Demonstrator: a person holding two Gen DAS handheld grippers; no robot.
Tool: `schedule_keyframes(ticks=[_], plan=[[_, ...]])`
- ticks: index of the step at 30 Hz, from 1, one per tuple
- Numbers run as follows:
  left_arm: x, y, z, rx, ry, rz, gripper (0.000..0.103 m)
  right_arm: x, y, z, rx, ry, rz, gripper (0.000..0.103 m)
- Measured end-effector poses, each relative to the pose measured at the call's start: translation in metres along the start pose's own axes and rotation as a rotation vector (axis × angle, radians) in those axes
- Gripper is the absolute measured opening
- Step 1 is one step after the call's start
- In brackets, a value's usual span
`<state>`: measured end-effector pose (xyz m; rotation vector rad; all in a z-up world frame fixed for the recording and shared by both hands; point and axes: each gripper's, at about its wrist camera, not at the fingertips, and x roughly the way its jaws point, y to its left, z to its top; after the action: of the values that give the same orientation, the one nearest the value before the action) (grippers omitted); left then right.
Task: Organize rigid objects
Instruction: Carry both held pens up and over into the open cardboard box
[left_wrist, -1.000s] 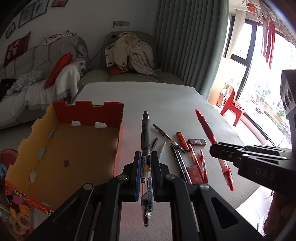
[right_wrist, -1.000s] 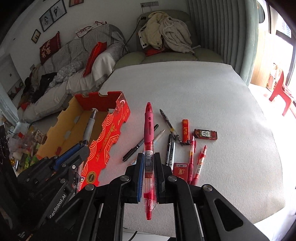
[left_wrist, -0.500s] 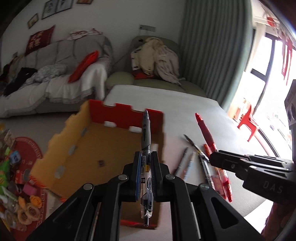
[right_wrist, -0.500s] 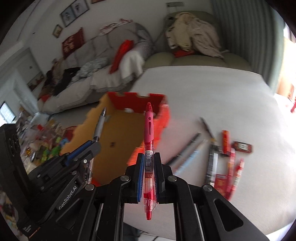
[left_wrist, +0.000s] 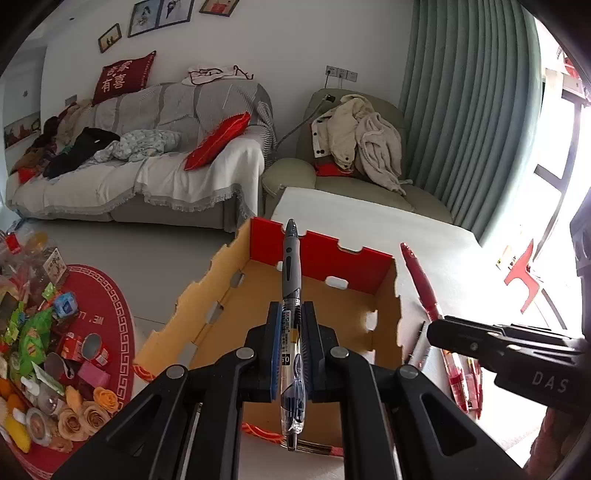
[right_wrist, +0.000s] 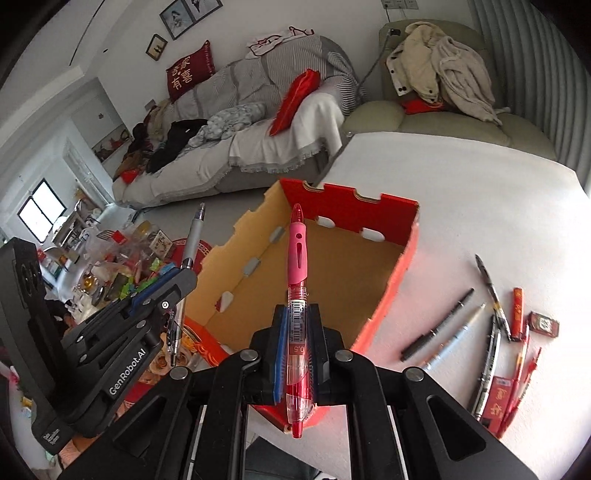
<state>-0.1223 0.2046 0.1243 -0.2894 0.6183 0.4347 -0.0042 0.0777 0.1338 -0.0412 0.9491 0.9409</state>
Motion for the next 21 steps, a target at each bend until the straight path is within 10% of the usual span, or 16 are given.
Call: schedule_keyframes(ticks=[21], plan=[[0.044, 0.032, 0.039, -0.016, 0.005, 0.058, 0.011, 0.037, 0.002, 0.041, 0.037, 0.034, 0.032, 0.011]])
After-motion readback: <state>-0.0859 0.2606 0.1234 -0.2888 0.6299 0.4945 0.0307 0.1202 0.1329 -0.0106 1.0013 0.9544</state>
